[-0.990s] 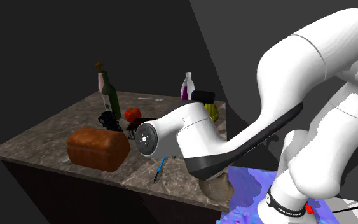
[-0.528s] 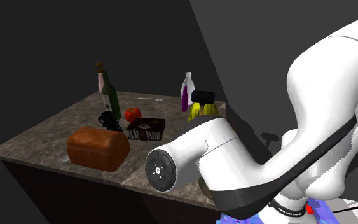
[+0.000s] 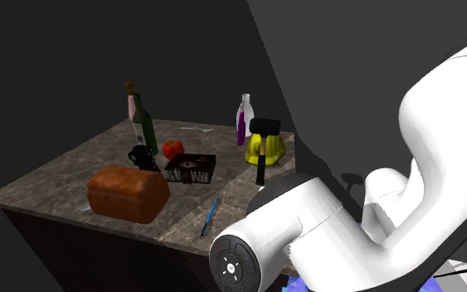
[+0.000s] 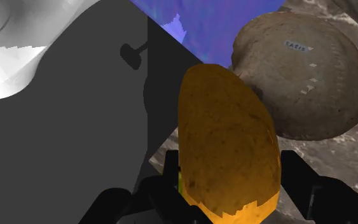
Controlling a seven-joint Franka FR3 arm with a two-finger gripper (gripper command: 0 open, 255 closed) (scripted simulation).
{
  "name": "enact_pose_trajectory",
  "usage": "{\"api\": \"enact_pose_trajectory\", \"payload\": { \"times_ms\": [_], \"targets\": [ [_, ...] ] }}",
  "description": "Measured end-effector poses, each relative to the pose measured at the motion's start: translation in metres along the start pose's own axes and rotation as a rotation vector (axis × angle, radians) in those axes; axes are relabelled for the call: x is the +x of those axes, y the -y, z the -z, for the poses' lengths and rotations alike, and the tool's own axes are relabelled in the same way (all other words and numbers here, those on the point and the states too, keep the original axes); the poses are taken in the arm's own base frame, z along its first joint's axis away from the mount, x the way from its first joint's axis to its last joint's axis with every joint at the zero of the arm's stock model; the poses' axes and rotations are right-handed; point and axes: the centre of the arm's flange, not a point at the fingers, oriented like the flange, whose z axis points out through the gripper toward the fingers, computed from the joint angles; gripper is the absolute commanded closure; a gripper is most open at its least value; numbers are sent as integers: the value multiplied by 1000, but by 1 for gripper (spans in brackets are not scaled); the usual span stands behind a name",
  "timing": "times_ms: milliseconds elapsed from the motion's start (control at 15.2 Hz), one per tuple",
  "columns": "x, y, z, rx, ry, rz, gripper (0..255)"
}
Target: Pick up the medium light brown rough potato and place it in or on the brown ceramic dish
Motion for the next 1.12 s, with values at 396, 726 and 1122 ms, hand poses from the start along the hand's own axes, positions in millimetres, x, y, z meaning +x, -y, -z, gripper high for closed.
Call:
{"api": "enact_pose_trajectory", "payload": {
  "times_ms": [396,726,1122],
  "targets": [
    [-16,21,-19,0,0,0,255],
    [-27,37,-30,6,-3,-2,255],
    [-28,39,-32,8,-3,-3,255]
  ]
}}
